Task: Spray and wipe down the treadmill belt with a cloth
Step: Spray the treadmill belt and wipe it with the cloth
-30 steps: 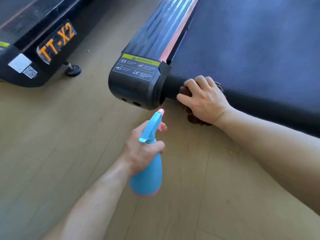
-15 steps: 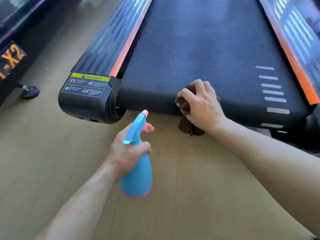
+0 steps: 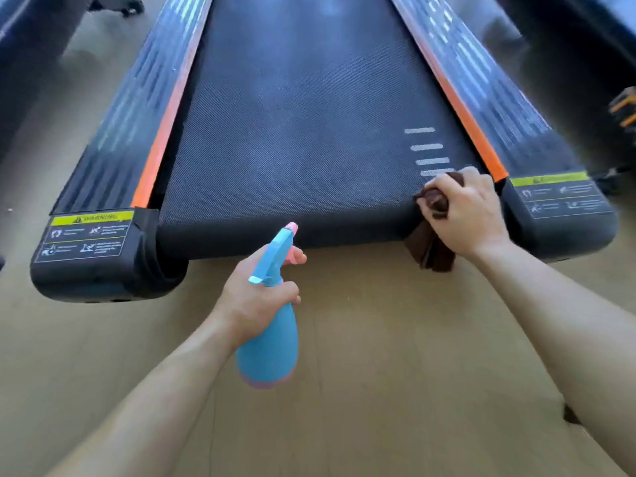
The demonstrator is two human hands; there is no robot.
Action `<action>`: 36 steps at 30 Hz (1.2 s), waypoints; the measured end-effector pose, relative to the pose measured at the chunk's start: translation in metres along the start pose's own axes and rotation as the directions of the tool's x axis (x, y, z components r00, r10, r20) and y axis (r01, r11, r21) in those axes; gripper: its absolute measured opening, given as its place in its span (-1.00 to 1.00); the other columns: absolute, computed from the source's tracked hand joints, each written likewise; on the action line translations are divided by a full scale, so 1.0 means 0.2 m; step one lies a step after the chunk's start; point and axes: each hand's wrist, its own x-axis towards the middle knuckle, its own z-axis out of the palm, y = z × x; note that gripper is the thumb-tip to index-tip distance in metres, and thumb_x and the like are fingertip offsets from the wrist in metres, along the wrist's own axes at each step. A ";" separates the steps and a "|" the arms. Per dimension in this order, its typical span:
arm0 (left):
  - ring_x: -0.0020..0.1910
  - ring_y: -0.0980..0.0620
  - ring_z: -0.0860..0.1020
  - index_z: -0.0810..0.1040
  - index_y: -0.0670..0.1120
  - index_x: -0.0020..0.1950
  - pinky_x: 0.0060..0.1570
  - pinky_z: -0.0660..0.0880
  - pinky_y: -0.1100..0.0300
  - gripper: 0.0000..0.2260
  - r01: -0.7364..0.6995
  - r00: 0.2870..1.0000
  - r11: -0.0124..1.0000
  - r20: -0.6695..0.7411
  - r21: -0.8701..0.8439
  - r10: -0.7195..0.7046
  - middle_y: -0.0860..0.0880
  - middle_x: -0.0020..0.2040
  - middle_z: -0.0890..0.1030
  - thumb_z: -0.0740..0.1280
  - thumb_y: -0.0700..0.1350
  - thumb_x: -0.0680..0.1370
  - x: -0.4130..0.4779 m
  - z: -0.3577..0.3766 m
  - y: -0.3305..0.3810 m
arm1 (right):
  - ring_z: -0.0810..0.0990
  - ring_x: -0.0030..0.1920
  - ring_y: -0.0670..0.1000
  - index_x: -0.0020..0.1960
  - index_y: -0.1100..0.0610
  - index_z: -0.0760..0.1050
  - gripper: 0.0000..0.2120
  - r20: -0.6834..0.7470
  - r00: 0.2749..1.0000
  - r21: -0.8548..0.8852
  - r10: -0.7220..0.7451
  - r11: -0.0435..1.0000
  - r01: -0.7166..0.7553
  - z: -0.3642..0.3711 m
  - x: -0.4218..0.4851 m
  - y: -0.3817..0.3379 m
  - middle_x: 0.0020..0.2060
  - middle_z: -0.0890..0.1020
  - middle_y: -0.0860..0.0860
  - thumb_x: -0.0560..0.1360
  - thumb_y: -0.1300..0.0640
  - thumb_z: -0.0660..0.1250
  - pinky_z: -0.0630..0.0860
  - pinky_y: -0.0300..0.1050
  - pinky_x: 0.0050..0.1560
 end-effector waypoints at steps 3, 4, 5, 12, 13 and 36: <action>-0.14 -0.04 0.71 0.59 0.25 0.25 0.01 0.53 0.15 -0.45 -0.021 0.999 1.000 0.046 -0.007 0.022 0.25 0.13 0.65 0.33 -0.11 0.30 0.04 0.04 0.00 | 0.42 0.07 0.34 0.09 0.06 0.57 -0.76 -0.006 0.988 -0.040 0.152 0.988 -0.152 0.00 -0.01 -0.01 0.10 0.45 0.25 0.52 -0.07 0.38 0.37 0.15 0.22; -0.14 0.01 0.70 0.60 0.23 0.23 0.00 0.52 0.16 -0.48 -0.030 0.998 1.000 0.052 -0.010 0.031 0.25 0.13 0.65 0.34 -0.12 0.30 0.05 0.03 0.00 | 0.41 0.08 0.33 0.08 0.06 0.56 -0.78 -0.011 0.987 -0.031 0.161 0.986 -0.161 0.03 -0.02 -0.08 0.11 0.43 0.25 0.53 -0.05 0.39 0.35 0.14 0.23; -0.15 0.06 0.69 0.61 0.20 0.21 -0.03 0.52 0.19 -0.52 -0.039 0.998 0.999 0.051 -0.016 0.039 0.26 0.13 0.65 0.37 -0.14 0.33 0.07 0.01 -0.01 | 0.40 0.08 0.32 0.08 0.06 0.55 -0.80 -0.014 0.987 -0.010 0.158 0.987 -0.159 0.07 -0.03 -0.17 0.10 0.43 0.24 0.52 -0.03 0.39 0.33 0.13 0.23; -0.07 -0.02 0.71 0.63 0.12 0.26 -0.02 0.56 0.17 -0.49 -0.047 0.996 0.998 -0.072 -0.041 0.044 0.21 0.15 0.68 0.40 -0.17 0.33 0.09 -0.31 -0.07 | 0.44 -0.05 0.26 0.02 0.09 0.56 -0.79 0.074 0.994 0.044 -0.075 0.996 0.072 0.27 0.11 -0.74 -0.03 0.46 0.21 0.45 0.03 0.42 0.47 0.12 0.04; -0.06 -0.08 0.71 0.64 0.11 0.21 0.01 0.56 0.09 -0.51 -0.034 0.995 0.998 -0.100 -0.049 0.029 0.20 0.15 0.69 0.38 -0.15 0.29 0.08 -0.36 -0.09 | 0.44 -0.05 0.26 0.03 0.10 0.56 -0.78 0.109 0.985 0.059 -0.136 0.990 0.130 0.30 0.13 -0.83 -0.03 0.47 0.21 0.44 0.02 0.42 0.46 0.12 0.03; 0.18 0.19 0.55 0.61 0.19 0.27 -0.01 0.42 0.35 -0.43 -0.086 0.971 0.995 -0.228 -0.053 0.071 0.33 0.17 0.64 0.39 -0.14 0.27 0.02 -0.87 -0.27 | 0.44 0.08 0.25 0.16 0.06 0.50 -0.72 0.245 0.903 0.203 -0.354 0.929 0.309 0.54 0.28 -1.55 0.05 0.46 0.17 0.47 0.06 0.38 0.44 0.05 0.09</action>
